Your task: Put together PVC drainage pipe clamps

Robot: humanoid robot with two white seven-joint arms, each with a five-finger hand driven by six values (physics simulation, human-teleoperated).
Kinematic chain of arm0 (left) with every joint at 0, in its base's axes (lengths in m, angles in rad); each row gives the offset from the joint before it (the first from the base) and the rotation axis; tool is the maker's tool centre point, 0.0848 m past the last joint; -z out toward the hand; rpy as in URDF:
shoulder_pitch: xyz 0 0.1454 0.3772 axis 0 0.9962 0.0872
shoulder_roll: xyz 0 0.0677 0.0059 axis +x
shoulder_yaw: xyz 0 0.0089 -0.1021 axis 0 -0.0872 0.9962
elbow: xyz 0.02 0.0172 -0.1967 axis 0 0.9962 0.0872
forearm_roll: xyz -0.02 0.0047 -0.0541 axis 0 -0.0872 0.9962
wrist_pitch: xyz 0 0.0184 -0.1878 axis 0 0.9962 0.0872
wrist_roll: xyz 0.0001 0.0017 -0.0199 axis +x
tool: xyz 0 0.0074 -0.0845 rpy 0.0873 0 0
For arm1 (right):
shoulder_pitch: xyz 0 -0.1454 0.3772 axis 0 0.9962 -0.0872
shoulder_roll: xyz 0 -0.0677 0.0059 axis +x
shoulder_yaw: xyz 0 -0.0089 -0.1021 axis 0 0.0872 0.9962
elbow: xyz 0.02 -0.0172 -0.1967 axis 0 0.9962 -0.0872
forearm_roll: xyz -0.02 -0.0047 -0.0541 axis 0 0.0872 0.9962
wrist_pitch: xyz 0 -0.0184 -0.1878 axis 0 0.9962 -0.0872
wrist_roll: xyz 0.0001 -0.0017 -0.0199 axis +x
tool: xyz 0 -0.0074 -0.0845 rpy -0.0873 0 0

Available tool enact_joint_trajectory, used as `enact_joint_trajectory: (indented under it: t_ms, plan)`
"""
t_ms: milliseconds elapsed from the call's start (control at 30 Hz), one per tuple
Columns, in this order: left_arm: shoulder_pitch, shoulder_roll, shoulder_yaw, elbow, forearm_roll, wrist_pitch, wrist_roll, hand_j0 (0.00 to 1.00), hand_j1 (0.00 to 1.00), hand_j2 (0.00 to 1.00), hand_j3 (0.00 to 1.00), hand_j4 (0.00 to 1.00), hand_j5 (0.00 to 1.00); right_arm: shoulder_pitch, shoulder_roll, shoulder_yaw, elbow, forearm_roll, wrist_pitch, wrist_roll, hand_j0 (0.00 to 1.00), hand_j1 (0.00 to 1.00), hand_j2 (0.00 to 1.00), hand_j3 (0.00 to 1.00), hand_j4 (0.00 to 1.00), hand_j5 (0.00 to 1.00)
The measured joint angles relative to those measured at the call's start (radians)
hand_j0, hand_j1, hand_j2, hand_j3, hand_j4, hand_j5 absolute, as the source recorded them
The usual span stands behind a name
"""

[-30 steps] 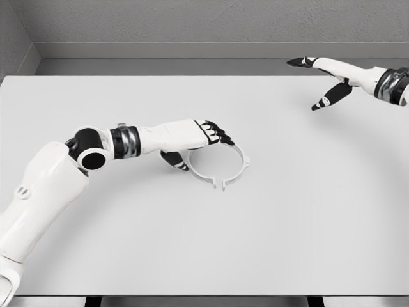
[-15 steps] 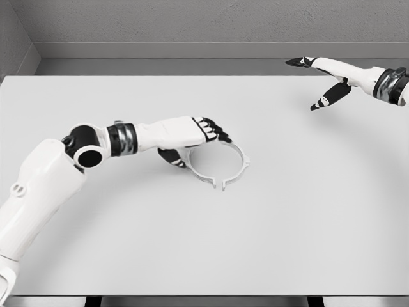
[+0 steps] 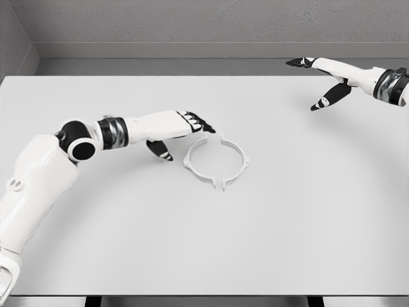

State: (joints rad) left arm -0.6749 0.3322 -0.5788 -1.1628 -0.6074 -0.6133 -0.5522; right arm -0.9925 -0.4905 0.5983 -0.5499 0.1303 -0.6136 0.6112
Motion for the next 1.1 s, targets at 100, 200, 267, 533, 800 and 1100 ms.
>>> enact_joint_trajectory:
  t_ms: [100,200,267,533,800,1100]
  plan:
    - [0.0,-0.011,-0.003,0.014,-0.007,0.0,-0.003,1.0,1.0,1.0,1.0,1.0,1.0,0.0,0.0,0.001,0.0,0.0,0.0,0.0,1.0,1.0,1.0,1.0,1.0,1.0]
    - [0.0,-0.016,-0.006,0.019,-0.008,0.0,-0.004,1.0,1.0,1.0,1.0,1.0,1.0,0.0,0.0,0.001,0.0,0.0,0.0,0.0,1.0,1.0,1.0,1.0,1.0,1.0]
    - [0.0,-0.018,-0.007,0.02,-0.01,0.0,-0.004,1.0,1.0,1.0,1.0,1.0,1.0,0.0,0.0,0.001,0.0,0.0,0.0,0.0,1.0,1.0,1.0,1.0,1.0,1.0]
    - [-0.029,-0.011,-0.005,0.014,-0.002,0.0,-0.002,1.0,1.0,1.0,1.0,1.0,1.0,0.0,0.001,-0.001,0.0,0.0,0.0,0.0,1.0,1.0,1.0,1.0,1.0,1.0]
    - [-0.018,-0.011,-0.018,0.008,0.001,0.0,0.001,1.0,1.0,1.0,1.0,1.0,1.0,0.0,-0.002,-0.003,-0.013,0.0,0.0,0.0,1.0,1.0,1.0,1.0,1.0,1.0]
    - [-0.018,-0.02,-0.029,0.01,-0.001,0.0,0.0,1.0,1.0,1.0,1.0,1.0,1.0,0.0,-0.006,-0.009,-0.028,0.0,0.0,0.0,1.0,1.0,1.0,1.0,1.0,1.0]
